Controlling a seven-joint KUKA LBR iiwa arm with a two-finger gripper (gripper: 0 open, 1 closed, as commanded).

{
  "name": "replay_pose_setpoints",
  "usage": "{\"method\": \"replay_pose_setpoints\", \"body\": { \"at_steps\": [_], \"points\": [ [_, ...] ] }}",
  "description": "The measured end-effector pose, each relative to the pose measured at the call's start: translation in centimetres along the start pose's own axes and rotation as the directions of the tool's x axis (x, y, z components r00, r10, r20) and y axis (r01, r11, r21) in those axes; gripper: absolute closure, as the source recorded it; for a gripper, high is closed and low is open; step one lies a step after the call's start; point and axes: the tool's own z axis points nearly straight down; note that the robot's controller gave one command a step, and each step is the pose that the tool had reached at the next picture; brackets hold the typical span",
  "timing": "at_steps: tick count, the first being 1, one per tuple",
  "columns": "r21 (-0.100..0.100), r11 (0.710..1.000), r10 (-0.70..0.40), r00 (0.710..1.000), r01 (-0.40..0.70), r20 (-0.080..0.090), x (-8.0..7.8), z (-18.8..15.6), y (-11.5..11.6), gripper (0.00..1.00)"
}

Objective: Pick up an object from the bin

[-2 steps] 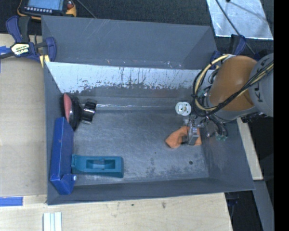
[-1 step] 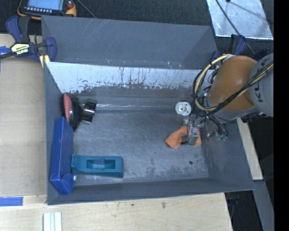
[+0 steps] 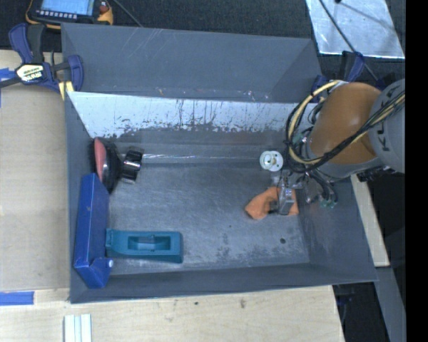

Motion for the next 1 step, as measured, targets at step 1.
{"method": "replay_pose_setpoints", "body": {
  "at_steps": [1],
  "points": [
    [0.000, 1.000, 0.000, 1.000, 0.000, 0.000, 0.00, 0.00, 0.00, 1.00]
  ]
}}
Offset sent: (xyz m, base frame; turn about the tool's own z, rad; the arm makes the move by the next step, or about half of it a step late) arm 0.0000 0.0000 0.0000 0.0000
